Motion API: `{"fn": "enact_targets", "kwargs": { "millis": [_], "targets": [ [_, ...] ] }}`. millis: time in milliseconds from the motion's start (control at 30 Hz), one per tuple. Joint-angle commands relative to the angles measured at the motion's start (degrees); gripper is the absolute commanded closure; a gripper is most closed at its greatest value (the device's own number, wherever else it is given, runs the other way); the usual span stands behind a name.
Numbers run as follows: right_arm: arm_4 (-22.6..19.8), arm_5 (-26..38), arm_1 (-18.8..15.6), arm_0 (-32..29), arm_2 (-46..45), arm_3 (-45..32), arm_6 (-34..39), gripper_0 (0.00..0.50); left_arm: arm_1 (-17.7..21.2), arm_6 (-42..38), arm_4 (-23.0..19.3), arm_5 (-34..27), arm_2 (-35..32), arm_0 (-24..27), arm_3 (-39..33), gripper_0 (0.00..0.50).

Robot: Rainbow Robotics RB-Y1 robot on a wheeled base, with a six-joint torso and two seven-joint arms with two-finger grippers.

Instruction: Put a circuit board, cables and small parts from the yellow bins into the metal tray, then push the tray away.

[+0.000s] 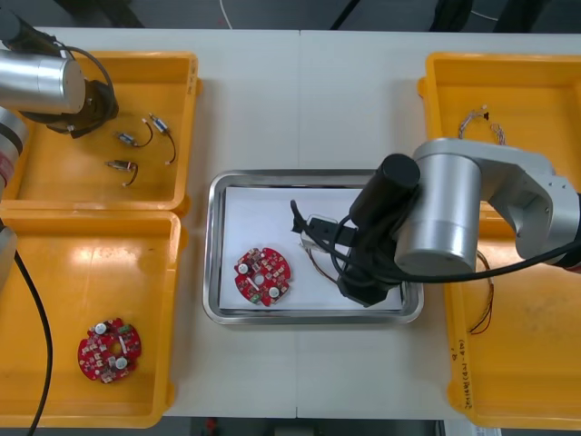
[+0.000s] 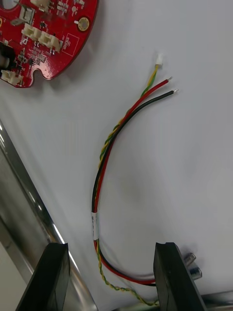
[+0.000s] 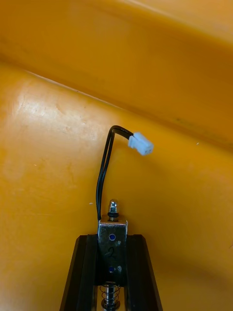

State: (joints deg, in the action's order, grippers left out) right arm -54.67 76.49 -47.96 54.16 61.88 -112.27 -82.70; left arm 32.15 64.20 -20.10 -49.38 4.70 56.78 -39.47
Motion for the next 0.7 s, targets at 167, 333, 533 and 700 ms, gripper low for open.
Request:
{"fn": "enact_targets", "kwargs": {
  "millis": [167, 333, 533, 700],
  "targets": [
    [-7.90, 11.40, -1.44, 1.65, -14.51, -4.62, -0.70, 0.000, 0.37, -1.71, -0.55, -8.89, -0.74, 2.54, -5.00, 0.500],
    [-10.72, 19.49, -2.58, 1.65, -22.25, -6.91, -0.09, 0.000, 1.87, -1.27, -0.55, -17.41, -2.50, 2.63, -10.98, 0.500],
    [-12.91, 29.16, -3.37, 1.65, -30.77, -8.49, 0.79, 0.000, 2.57, 0.31, -0.55, -25.06, -4.35, 2.54, -15.99, 0.500],
    [-13.53, 33.51, -3.28, 1.65, -37.19, -8.57, 1.40, 0.000, 3.45, 0.57, -0.81, -32.27, -5.05, 2.46, -21.00, 0.500]
  ]
}}
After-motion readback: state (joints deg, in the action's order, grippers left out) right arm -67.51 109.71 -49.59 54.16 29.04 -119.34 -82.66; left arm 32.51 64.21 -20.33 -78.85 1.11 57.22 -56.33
